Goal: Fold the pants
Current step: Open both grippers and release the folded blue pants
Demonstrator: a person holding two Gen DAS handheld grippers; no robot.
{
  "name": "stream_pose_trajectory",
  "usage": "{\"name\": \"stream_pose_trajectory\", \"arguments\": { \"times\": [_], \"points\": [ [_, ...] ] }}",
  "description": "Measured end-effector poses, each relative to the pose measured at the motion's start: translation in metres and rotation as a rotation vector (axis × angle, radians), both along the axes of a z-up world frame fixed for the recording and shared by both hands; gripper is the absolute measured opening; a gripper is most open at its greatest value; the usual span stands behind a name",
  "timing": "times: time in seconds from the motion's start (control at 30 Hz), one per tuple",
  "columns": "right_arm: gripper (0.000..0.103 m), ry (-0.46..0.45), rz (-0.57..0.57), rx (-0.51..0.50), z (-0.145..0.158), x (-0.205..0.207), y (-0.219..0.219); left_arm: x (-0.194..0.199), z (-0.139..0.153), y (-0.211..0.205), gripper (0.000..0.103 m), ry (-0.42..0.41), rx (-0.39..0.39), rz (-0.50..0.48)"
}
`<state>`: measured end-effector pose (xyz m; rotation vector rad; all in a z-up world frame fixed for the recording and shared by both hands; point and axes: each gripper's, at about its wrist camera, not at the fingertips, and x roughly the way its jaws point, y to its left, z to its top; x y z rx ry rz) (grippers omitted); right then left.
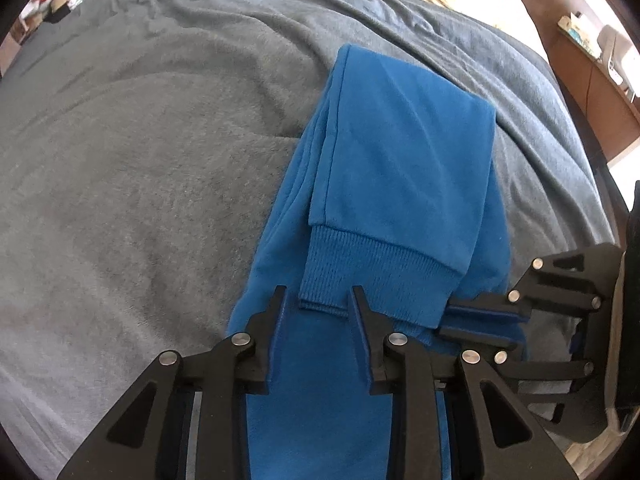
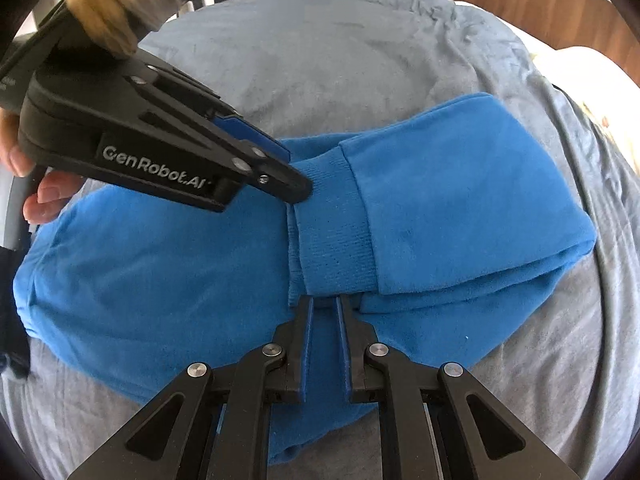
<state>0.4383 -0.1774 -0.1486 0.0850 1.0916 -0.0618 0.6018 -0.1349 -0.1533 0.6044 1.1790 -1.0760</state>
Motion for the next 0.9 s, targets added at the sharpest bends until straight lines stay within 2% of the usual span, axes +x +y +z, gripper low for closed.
{"name": "stream_pose_trajectory", "arguments": {
  "times": [0.1, 0.17, 0.3, 0.43, 0.67, 0.9],
  "points": [
    [0.013, -0.005, 0.002, 0.007, 0.005, 0.001, -0.002, 0.000, 0.003, 0.003, 0.030, -0.022, 0.019, 0.013],
    [0.013, -0.019, -0.007, 0.016, 0.011, -0.002, -0.005, 0.001, 0.011, 0.007, 0.029, -0.034, 0.018, 0.057],
    [0.014, -0.052, -0.038, 0.032, 0.029, -0.013, -0.010, -0.002, 0.035, 0.017, 0.029, -0.068, -0.032, 0.106],
    [0.031, -0.106, -0.062, 0.020, 0.054, -0.024, -0.016, -0.011, 0.060, 0.016, 0.029, -0.067, -0.095, 0.134],
    [0.048, -0.225, -0.167, 0.036, 0.101, -0.037, -0.048, -0.016, 0.100, -0.009, 0.037, -0.090, -0.185, 0.100],
    [0.053, -0.290, -0.379, 0.051, 0.122, -0.048, -0.102, 0.004, 0.106, -0.057, 0.038, -0.145, -0.164, 0.050]
  ]
}}
